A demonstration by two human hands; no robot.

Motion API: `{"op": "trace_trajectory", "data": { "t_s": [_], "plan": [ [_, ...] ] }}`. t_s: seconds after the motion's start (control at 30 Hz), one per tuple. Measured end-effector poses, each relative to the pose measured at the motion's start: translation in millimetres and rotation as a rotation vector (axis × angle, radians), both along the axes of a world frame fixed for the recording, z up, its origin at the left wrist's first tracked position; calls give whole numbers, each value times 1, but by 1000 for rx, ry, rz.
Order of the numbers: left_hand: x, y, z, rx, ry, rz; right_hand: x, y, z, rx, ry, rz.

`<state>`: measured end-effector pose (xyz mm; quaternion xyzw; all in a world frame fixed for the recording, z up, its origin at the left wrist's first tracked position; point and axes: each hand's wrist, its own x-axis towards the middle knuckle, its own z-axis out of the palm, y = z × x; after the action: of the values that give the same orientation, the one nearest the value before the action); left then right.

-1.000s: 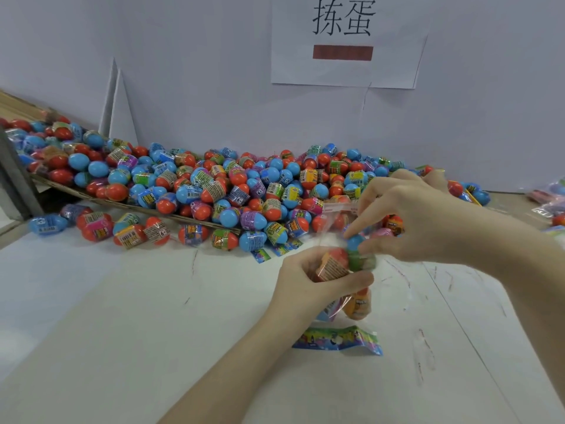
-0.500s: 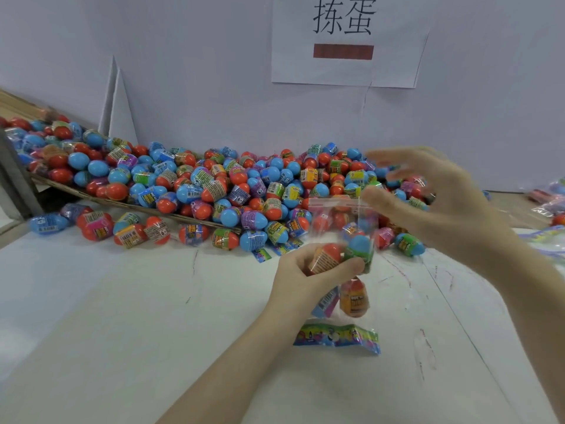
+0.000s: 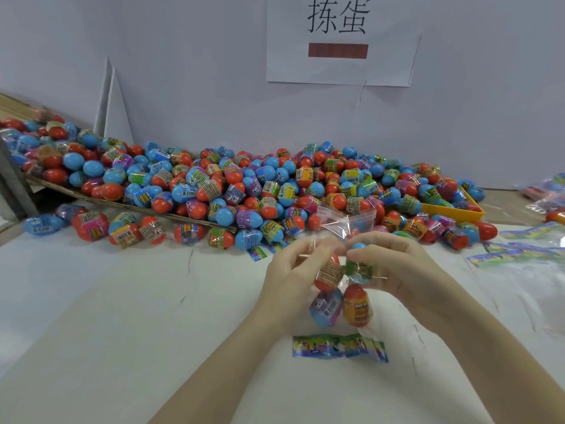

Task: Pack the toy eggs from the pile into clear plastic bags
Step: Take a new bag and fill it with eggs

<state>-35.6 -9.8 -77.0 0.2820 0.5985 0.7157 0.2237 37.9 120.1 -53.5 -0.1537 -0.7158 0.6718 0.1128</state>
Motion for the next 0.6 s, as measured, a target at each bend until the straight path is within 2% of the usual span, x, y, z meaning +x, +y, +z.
{"op": "trace_trajectory", "data": {
  "t_s": [0.1,0.27,0.43,0.53,0.6],
  "plan": [
    [-4,-1,0,36,20,86,0,1,-2,5,-17,-12],
    [-5,-2,0,94,-43,113,3,-4,2,13,-38,35],
    [-5,-3,3,152,-83,144,5,-7,4,142,-78,3],
    [-4,-2,4,145,-111,147,5,-12,10,360,166,-302],
    [-3,-2,4,142,-116,145,4,-16,19,746,419,-462]
  ]
}}
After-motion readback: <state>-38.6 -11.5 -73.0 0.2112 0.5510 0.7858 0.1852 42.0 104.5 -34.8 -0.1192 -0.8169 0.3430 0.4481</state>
